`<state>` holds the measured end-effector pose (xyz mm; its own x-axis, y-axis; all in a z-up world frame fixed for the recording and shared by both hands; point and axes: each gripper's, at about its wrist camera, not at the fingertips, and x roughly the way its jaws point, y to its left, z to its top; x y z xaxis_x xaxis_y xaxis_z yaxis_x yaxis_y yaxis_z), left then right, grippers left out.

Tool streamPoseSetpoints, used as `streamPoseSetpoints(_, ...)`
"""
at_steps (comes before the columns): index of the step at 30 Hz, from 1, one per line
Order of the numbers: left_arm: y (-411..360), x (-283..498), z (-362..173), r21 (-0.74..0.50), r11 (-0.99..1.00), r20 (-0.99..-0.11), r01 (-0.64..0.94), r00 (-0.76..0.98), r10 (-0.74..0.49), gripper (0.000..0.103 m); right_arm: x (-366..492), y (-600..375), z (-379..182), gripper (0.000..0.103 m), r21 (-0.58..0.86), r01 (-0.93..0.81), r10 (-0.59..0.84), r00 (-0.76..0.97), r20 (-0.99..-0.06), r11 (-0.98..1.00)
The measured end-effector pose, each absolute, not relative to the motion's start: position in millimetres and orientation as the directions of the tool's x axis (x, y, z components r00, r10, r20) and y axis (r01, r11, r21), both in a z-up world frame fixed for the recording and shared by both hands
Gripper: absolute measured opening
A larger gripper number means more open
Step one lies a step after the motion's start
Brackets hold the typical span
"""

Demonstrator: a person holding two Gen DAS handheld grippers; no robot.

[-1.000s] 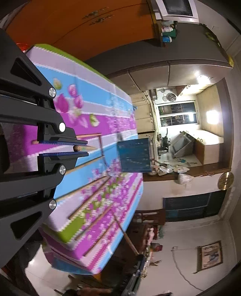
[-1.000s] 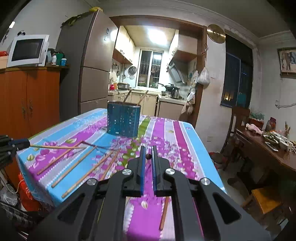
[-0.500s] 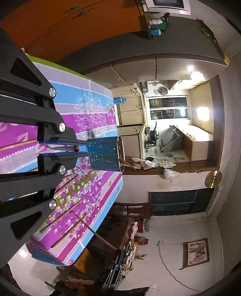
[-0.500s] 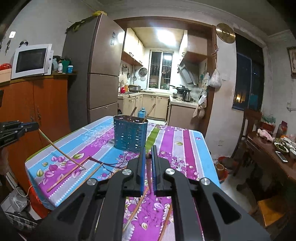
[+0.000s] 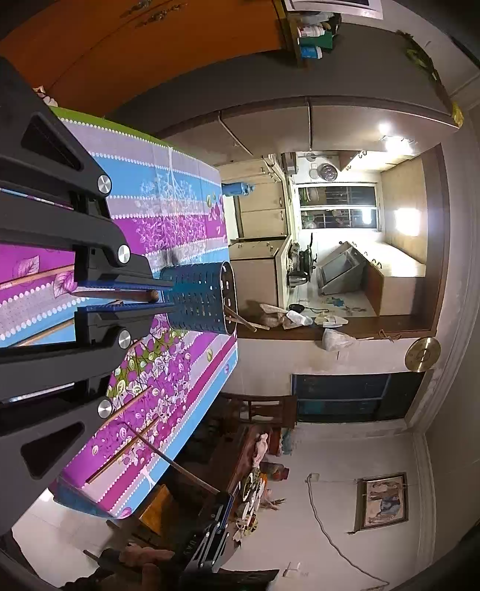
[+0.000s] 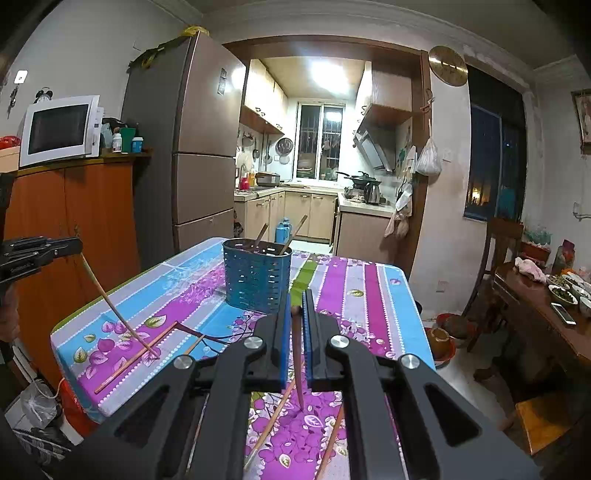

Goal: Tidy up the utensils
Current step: 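Carry both chopsticks over the mesh holder and lower them inside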

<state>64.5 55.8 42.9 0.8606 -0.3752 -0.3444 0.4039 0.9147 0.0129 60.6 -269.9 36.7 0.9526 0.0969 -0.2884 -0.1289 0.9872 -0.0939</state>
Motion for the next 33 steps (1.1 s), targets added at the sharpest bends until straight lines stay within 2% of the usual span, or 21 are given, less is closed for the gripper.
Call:
streamPoseSetpoints(21,53,93,70,0.008,0.904,-0.306,0.428,0.861,-0.406,0.008,87,-260,75,0.005,-0.119,-0.173,0.142,0.962,-0.233,0.978)
streamPoseSetpoints(25,47,106,90,0.019,0.9,-0.263,0.435,0.871,-0.415,0.008,102,-253,92,0.005,-0.124,-0.189,0.162,0.966,-0.202,0.974)
streamPoseSetpoints(33,15,166,156,0.06,0.898,-0.111,0.437,0.897,-0.429,0.008,159,-242,145,0.005,-0.115,-0.166,0.16,0.985,-0.064,0.979)
